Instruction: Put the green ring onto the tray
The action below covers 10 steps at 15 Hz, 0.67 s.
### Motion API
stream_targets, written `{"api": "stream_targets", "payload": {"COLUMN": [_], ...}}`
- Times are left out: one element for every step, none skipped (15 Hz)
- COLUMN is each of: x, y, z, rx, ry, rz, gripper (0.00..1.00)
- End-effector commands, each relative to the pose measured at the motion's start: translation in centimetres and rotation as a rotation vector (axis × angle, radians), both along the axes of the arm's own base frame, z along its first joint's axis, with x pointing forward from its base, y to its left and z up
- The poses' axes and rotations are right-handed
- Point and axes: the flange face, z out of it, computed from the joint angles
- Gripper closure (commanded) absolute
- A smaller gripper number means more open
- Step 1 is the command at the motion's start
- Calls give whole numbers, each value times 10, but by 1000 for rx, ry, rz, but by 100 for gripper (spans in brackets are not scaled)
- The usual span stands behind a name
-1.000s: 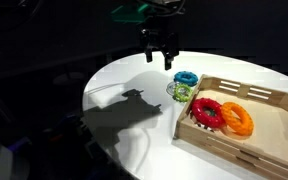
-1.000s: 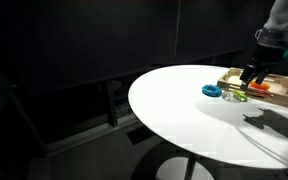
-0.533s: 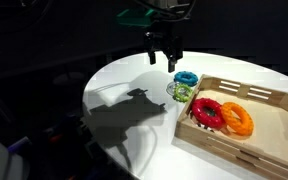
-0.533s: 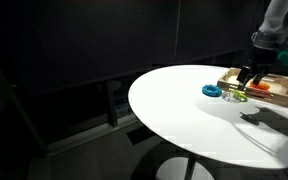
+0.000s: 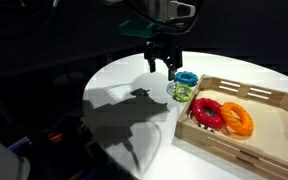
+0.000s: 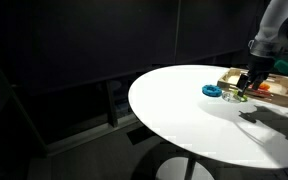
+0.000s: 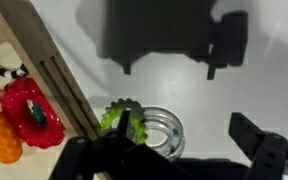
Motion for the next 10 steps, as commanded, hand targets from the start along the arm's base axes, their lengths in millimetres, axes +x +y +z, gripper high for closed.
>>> {"api": "stream_targets", "payload": {"x": [7, 8, 10, 11, 13, 14, 16, 17, 18, 20], "y": [-12, -15, -19, -22, -24, -27, -29, -31, -32, -33], "z": [-11, -14, -17, -20, -23, -26, -29, -31, -33, -35], "rx": [-29, -30, -31, -29, -27, -24, -23, -21, -19, -17], "ry": [-34, -44, -60, -71, -84, -94, -106, -117, -127, -141], "rz": [-3, -2, 0, -2, -3, -6, -6, -7, -6, -4], "gripper": [0, 0, 0, 0, 0, 0, 0, 0, 0, 0]}}
